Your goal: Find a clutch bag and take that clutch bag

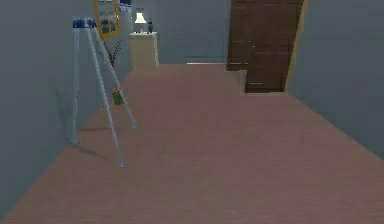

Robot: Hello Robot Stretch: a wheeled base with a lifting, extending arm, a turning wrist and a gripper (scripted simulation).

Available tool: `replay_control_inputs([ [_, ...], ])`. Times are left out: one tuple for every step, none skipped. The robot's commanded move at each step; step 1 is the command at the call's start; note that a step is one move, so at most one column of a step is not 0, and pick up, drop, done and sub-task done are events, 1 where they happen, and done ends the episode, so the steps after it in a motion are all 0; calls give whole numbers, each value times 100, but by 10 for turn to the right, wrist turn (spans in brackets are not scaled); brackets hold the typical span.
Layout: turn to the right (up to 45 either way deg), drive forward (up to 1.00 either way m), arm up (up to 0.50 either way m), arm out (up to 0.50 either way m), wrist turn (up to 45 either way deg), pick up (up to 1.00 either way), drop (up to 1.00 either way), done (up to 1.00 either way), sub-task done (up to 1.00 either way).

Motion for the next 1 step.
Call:
replay_control_inputs([
  [-30, 0, 0, 0, 0, 0, 0, 0, 0],
])
